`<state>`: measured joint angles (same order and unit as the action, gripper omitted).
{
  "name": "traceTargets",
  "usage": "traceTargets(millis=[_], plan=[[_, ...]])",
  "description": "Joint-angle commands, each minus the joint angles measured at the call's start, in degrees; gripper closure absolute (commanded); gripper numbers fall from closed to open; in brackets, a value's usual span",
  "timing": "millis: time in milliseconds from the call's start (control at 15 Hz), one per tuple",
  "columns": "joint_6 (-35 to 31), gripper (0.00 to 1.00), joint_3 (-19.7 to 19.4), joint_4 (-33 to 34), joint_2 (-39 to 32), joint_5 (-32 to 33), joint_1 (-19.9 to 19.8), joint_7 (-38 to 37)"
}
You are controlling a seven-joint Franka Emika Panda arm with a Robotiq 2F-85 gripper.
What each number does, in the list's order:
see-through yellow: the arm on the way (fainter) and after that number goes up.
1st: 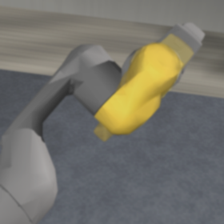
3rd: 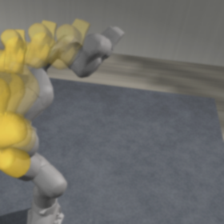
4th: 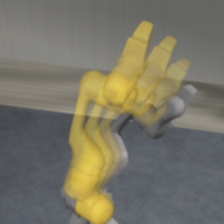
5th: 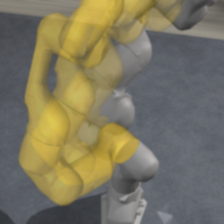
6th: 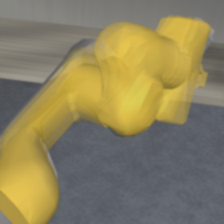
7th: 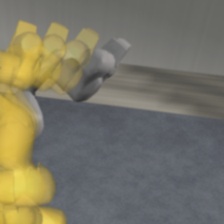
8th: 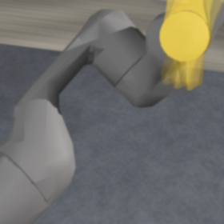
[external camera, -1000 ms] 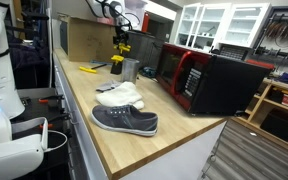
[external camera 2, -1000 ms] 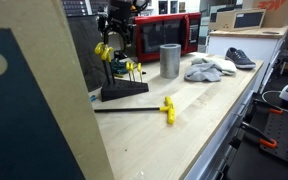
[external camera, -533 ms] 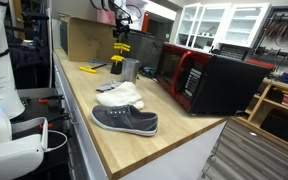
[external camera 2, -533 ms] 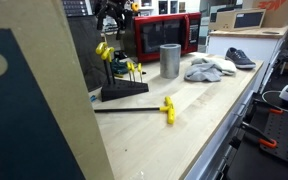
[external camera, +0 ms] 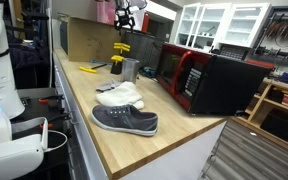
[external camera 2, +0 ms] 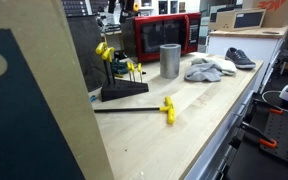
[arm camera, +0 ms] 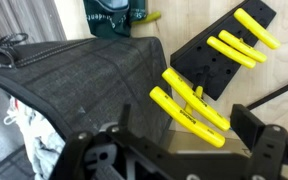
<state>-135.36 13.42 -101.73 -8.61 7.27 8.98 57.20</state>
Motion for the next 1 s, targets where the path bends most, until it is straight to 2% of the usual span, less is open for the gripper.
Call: traceTargets(millis=[0, 467, 933], plan=[[4.32, 0.00, -1.72, -4.58, 5.89, 4.48, 1.24, -13.37], [17.89, 0.00, -1.34, -8.78, 12.49, 9.45, 1.43, -35.93], [35.38, 0.00, -1.52, -11.88, 20.26, 5.01, 1.24, -52.55]])
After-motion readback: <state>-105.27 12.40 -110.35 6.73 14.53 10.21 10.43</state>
